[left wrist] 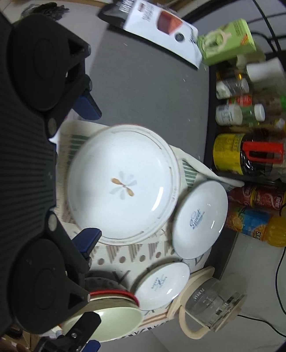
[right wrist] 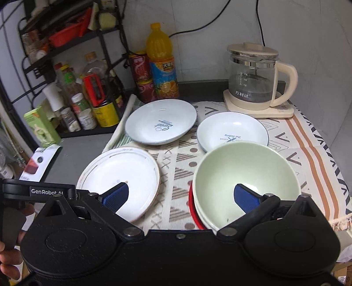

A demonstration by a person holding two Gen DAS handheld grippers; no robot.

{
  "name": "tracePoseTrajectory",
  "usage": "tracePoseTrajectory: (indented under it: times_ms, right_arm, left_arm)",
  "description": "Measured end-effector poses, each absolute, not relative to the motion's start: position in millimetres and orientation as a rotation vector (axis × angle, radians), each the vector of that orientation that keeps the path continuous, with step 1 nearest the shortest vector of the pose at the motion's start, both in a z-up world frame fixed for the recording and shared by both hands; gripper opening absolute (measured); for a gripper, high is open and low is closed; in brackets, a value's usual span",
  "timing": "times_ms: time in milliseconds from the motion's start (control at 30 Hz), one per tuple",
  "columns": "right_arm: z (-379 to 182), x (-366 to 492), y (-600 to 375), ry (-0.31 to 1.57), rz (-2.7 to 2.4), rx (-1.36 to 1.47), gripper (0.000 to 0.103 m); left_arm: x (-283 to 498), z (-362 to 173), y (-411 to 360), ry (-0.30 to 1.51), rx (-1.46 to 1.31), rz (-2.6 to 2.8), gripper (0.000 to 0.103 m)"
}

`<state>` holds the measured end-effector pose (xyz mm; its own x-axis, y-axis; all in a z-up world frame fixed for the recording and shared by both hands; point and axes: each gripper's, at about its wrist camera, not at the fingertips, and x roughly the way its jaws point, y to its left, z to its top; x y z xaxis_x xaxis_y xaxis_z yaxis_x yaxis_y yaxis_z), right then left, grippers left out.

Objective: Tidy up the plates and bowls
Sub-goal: 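Move both grippers back over the white plates, then lower both grippers onto the 'Sweet' plate and close on its rim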

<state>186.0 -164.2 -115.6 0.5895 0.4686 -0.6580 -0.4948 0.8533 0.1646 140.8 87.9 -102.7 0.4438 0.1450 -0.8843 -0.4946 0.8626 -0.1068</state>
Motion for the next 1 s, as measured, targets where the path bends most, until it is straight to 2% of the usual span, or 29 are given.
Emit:
tracePoseTrajectory:
  times_ms: [567, 733, 800, 1000]
  right_arm:
    - [-115, 268, -98, 0.810, 0.444, 0.030, 0.101]
    - [-118, 295, -83, 0.842, 0.387, 0.088, 0.088]
    - [-120, 304, -78, 0.852, 0.379, 0.115, 0.086]
    - [-135, 329, -59, 0.921, 0.338, 0.173, 0.076]
  left_arm:
    - [246, -114, 161, 1.041, -0.404, 0.290, 0.101]
    - [276, -120, 175, 1.043, -0.409, 0.243, 0.100]
    - [288, -124, 180, 1.039, -0.412, 0.224, 0.098]
    - [317, -136, 192, 1.049, -0.445, 0.172, 0.085]
